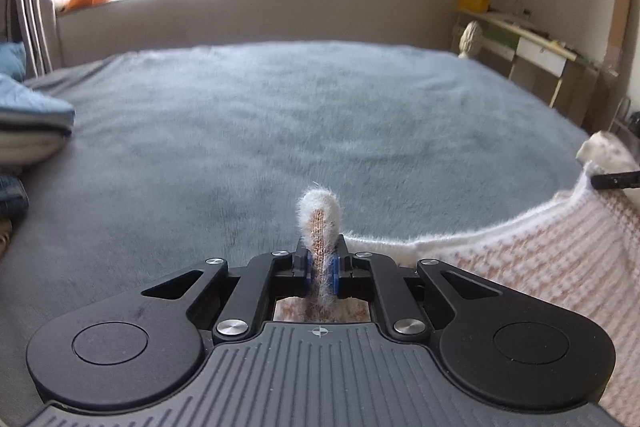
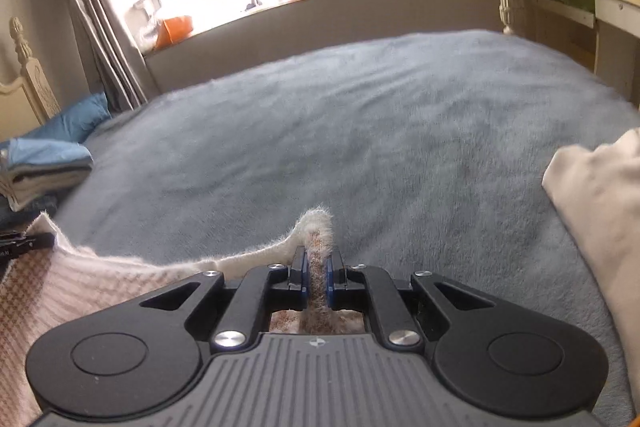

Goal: Fold clothes
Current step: 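Close both grippers on the cardigan's white-trimmed edge, then lower the grasped edge onto the cardigan and open both grippers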

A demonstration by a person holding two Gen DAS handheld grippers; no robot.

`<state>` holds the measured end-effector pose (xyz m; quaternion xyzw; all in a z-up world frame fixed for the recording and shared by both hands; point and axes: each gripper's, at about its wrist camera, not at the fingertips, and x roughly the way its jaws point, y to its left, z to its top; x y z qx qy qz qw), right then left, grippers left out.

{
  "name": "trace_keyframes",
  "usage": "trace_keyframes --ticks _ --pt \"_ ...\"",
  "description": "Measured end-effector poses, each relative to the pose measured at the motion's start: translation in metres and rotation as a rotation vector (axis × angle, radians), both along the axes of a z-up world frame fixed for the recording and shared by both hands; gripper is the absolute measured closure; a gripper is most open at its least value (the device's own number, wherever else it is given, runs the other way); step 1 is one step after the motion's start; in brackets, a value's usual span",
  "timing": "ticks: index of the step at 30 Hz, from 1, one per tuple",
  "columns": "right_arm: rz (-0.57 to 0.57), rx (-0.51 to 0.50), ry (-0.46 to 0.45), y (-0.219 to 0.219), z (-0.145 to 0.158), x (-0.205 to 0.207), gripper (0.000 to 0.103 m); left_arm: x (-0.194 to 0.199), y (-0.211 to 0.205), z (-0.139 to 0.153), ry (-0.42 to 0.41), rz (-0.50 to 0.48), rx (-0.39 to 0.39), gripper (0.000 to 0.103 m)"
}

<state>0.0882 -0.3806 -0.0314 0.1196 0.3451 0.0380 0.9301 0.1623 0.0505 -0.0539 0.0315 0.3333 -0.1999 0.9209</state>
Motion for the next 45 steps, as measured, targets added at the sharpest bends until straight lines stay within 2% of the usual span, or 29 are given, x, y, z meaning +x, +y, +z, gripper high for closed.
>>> trace_keyframes --ticks 4,6,9,13,16,18,19,21,23,25,28,30,33,36,39,41,42,45 --pt "0.005 -0.006 0.032 0.002 -0.021 0.009 0.094 -0.001 -0.001 -0.007 0.002 0.01 0.022 0.095" --pt "-0.004 0.0 0.012 0.003 -0.017 0.007 0.094 -0.003 0.005 0.0 -0.014 0.02 0.001 0.094" --pt "-0.008 0.015 -0.01 0.001 -0.011 0.005 0.094 -0.001 0.012 0.001 0.009 0.04 -0.026 0.094" --pt "0.001 0.023 0.032 0.002 -0.03 0.013 0.094 0.0 0.005 -0.017 0.016 0.034 0.038 0.091" --pt "-0.009 0.054 0.031 -0.001 -0.039 0.016 0.094 0.0 0.005 -0.019 0.018 0.037 0.045 0.086" --pt "-0.04 0.131 0.04 -0.011 -0.039 0.015 0.092 0.003 0.011 -0.017 0.046 0.047 0.018 0.081" --pt "-0.058 0.179 0.046 -0.017 -0.039 0.014 0.088 0.005 0.016 -0.016 0.069 0.063 -0.005 0.071" --pt "-0.105 0.285 0.06 -0.031 -0.039 0.012 0.081 0.009 0.03 -0.012 0.121 0.12 -0.067 0.06" --pt "-0.187 0.411 0.078 -0.049 -0.038 0.009 0.07 0.009 0.046 -0.006 0.145 0.178 -0.144 0.055" --pt "-0.265 0.47 0.063 -0.062 -0.033 0.0 0.068 0.003 0.055 0.004 0.124 0.221 -0.175 0.054" --pt "-0.341 0.434 0.029 -0.066 -0.014 -0.015 0.068 -0.018 0.051 0.026 0.022 0.225 -0.147 0.054" --pt "-0.307 0.394 0.007 -0.057 0.006 -0.025 0.069 -0.032 0.039 0.042 -0.022 0.159 -0.15 0.054" --pt "-0.079 0.279 0.02 -0.011 0.039 -0.026 0.071 -0.048 0.006 0.055 -0.043 -0.013 -0.131 0.054" --pt "0.189 0.114 0.059 0.061 0.06 -0.024 0.071 -0.063 -0.038 0.05 -0.038 -0.2 -0.081 0.054" --pt "0.349 -0.012 0.11 0.119 0.049 -0.016 0.072 -0.074 -0.082 0.028 -0.048 -0.309 0.03 0.054" --pt "0.37 -0.098 0.148 0.144 0.028 -0.002 0.073 -0.076 -0.104 0.008 -0.064 -0.342 0.155 0.053" --pt "0.365 -0.119 0.161 0.148 0.017 0.007 0.073 -0.074 -0.109 0.0 -0.074 -0.345 0.181 0.053" --pt "0.326 -0.076 0.199 0.147 -0.002 0.027 0.074 -0.069 -0.102 -0.002 -0.069 -0.33 0.143 0.052"
